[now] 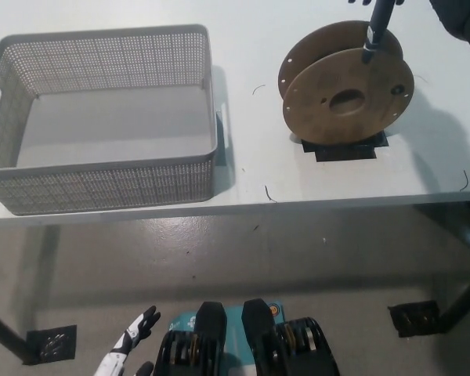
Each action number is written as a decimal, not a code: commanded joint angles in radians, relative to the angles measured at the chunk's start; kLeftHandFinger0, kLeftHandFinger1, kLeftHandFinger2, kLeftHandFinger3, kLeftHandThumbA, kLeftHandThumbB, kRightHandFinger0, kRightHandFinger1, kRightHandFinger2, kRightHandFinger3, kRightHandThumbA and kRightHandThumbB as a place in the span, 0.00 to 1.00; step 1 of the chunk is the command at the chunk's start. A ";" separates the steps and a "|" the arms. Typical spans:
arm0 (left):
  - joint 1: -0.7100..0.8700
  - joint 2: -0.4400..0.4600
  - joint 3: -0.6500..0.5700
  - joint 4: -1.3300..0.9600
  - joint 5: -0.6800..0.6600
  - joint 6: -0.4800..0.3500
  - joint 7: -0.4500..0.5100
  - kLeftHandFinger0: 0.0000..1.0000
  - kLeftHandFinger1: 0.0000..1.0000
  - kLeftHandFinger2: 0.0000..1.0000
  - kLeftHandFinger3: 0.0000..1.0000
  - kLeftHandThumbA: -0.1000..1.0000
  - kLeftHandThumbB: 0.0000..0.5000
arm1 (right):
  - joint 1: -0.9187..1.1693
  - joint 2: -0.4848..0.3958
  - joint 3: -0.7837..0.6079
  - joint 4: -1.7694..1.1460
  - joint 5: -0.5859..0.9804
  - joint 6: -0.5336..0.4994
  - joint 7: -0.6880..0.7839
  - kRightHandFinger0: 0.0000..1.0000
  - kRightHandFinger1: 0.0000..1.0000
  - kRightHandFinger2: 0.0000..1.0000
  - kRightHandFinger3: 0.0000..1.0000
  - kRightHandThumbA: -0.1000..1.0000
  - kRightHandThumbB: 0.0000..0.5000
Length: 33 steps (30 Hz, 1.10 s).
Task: Use the right hand to pick up a 3d printing filament and place it into a container on the left side
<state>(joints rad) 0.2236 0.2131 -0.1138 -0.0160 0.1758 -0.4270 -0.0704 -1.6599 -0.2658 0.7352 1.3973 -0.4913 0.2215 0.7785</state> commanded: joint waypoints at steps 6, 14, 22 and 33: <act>0.007 0.012 -0.018 -0.033 -0.006 -0.043 -0.003 1.00 1.00 1.00 1.00 0.97 0.81 | 0.028 -0.001 -0.025 -0.015 -0.043 -0.048 -0.200 1.00 1.00 1.00 1.00 1.00 0.96; 0.006 0.017 -0.023 -0.036 -0.005 -0.043 0.008 1.00 1.00 1.00 1.00 0.98 0.80 | 0.142 0.039 -0.054 0.003 -0.042 -0.113 -0.306 1.00 1.00 1.00 1.00 1.00 0.92; -0.008 0.018 -0.034 -0.032 -0.011 -0.043 0.009 1.00 1.00 1.00 1.00 0.98 0.82 | 0.248 0.076 -0.126 0.015 -0.014 -0.136 -0.483 1.00 1.00 1.00 1.00 1.00 1.00; -0.032 0.016 -0.028 -0.028 -0.011 -0.043 0.000 1.00 1.00 1.00 1.00 0.98 0.85 | 0.269 0.092 -0.241 0.008 0.012 -0.229 -0.686 0.93 1.00 1.00 1.00 0.47 0.79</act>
<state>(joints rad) 0.1976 0.2208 -0.1445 -0.0209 0.1761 -0.4274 -0.0707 -1.4058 -0.1990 0.5173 1.3962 -0.4982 0.0399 0.1675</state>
